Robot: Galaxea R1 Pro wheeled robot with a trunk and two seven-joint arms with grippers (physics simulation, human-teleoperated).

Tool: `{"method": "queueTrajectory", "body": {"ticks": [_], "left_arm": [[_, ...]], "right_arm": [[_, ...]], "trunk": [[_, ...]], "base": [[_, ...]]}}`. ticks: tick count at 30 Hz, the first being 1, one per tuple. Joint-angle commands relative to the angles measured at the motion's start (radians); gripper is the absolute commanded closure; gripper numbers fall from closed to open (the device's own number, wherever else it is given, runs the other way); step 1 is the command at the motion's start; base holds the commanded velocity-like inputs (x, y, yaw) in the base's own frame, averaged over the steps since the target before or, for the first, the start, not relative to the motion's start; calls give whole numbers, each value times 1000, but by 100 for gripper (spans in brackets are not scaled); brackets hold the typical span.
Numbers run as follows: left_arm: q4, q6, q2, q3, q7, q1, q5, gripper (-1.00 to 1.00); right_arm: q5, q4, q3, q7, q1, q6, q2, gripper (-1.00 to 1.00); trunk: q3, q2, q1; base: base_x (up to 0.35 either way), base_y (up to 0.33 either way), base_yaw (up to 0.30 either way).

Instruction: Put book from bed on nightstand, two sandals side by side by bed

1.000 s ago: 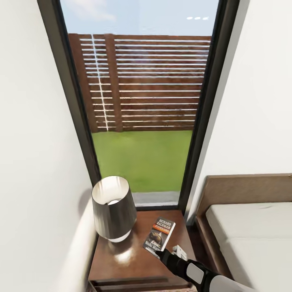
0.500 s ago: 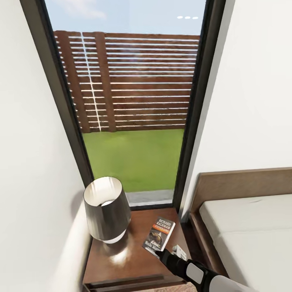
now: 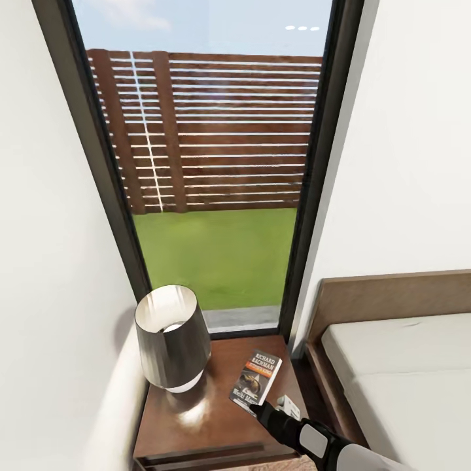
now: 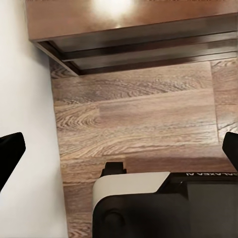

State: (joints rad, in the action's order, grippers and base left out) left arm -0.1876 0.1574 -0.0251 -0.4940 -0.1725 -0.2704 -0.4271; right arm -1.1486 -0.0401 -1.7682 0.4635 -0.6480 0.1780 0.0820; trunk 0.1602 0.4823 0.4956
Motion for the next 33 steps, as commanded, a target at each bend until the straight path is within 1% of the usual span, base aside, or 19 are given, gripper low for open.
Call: {"method": "queueTrajectory", "body": {"ticks": [1,28,33], "left_arm": [[1,4,0,-8,-5,-1,-7,-100],[1,4,1,-8,-4,-1,-7,-100],[1,4,1,-8,-4,-1,-7,-100]], "right_arm": [[-5,2,-9,3,-1,6,1,100],[-4,2,-10,1,-2,12,-3,100],[-4,2,-10,21,-1,7,-3,100]], "trunk": [[2,2,0],[2,2,0],[2,2,0]], "base": [[0,0,-1],[0,0,0],[0,0,0]]}}
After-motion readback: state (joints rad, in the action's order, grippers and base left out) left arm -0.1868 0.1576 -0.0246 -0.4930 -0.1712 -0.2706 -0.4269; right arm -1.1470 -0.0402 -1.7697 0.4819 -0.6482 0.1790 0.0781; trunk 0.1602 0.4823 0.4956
